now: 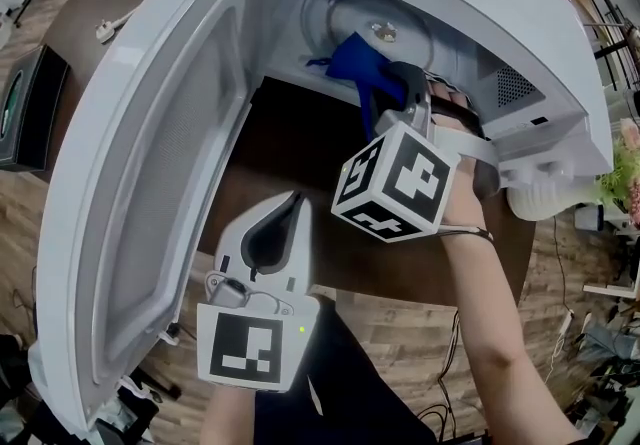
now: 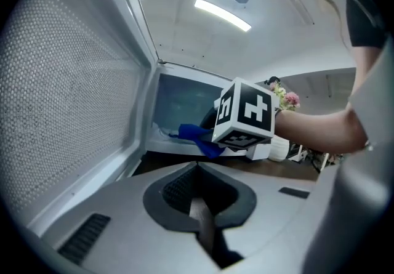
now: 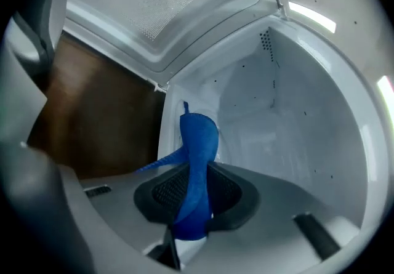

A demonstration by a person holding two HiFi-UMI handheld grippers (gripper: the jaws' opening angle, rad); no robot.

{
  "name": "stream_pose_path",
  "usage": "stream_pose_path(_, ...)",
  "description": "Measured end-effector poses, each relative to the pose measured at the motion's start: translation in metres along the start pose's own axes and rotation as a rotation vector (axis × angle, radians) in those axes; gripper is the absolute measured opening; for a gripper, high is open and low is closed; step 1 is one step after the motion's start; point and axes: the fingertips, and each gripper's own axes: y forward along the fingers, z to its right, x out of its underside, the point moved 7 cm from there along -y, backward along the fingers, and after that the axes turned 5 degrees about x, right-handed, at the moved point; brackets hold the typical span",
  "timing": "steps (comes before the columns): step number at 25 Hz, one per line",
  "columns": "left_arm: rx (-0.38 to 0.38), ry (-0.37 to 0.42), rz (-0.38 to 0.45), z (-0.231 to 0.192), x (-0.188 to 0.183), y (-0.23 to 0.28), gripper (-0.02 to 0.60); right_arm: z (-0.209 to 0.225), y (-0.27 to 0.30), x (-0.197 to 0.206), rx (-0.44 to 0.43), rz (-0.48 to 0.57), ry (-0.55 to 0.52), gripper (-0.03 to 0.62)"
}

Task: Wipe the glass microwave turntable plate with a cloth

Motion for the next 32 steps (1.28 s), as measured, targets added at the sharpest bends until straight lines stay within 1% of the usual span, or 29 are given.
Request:
stream_pose_path(4,-0.004,-0.004,0.006,0.000,0.000,0.002,0.003,0.002,0.003,0.003,-0.001,-0.009,-0.016,0.063)
stream_pose_path(8,0.006,-0.001,0.005,0.003,0.000,0.004,0.003,0.003,0.011,0.012,-0.007,-0.048,-0.044,0.063)
stream_pose_path(14,0.009,-0.006,0.005,0.004,0.001,0.005,0.003,0.010,0.026,0.029,0.024,-0.137,-0.088,0.063)
stream_pose_path(18,0.015,-0.001,0.002,0.004,0.000,0.007,0.003,0.018,0.034,0.030,0.050,-0.183,-0.126,0.063)
stream_pose_path(22,0.022,0.001,0.000,0.004,-0.002,0.008,0.003,0.023,0.046,0.032,0.052,-0.240,-0.142,0.061)
stream_pose_path(26,0.031,-0.001,-0.006,0.003,-0.002,0.008,0.003,0.032,0.058,0.039,0.061,-0.307,-0.185,0.061)
stream_pose_path(29,0.037,0.001,-0.005,0.002,-0.003,0.007,0.003,0.037,0.065,0.046,0.048,-0.362,-0.189,0.060)
stream_pose_path(32,0.037,-0.001,-0.003,0.001,-0.004,0.006,0.003,0.039,0.072,0.052,0.011,-0.408,-0.160,0.058)
